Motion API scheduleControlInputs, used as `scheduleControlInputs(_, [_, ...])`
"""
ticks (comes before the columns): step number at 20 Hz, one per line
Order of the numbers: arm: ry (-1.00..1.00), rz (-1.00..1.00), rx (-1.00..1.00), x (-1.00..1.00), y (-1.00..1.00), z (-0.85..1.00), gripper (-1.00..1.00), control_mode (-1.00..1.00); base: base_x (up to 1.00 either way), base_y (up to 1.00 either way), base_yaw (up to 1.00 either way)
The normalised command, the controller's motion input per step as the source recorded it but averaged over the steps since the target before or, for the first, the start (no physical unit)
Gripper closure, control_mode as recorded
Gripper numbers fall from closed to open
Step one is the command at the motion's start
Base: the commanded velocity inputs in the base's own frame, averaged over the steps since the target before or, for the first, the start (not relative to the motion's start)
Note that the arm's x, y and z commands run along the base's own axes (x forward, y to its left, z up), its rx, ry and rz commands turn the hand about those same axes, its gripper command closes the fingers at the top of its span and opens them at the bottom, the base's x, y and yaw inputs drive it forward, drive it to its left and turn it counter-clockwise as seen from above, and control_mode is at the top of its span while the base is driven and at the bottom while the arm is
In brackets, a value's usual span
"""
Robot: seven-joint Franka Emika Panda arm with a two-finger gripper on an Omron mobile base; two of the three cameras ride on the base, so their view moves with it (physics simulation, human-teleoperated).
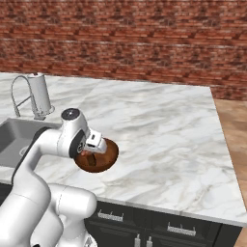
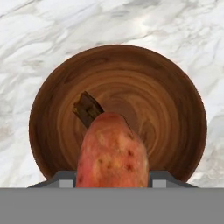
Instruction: Pick the sweet potatos from the cabinet and place them in one bowl. Pick the lemon from the sink and place it in the other bowl.
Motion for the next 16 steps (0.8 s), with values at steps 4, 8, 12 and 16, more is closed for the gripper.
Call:
scheduleControlInputs(4, [0.0,0.0,0.01,0.0,0.0,-0.23,1.0,-1.0,0.0,0.0,0.0])
scheduleControlInputs(8, [0.0,0.0,0.0,0.0,0.0,-0.24,1.0,-1.0,0.0,0.0,0.0])
scheduleControlInputs(12, [0.0,0.0,0.0,0.08,0.0,-0.21,1.0,-1.0,0.0,0.0,0.0])
scheduleControlInputs(16, [0.0,0.0,0.0,0.14,0.0,-0.2,1.0,-1.0,0.0,0.0,0.0])
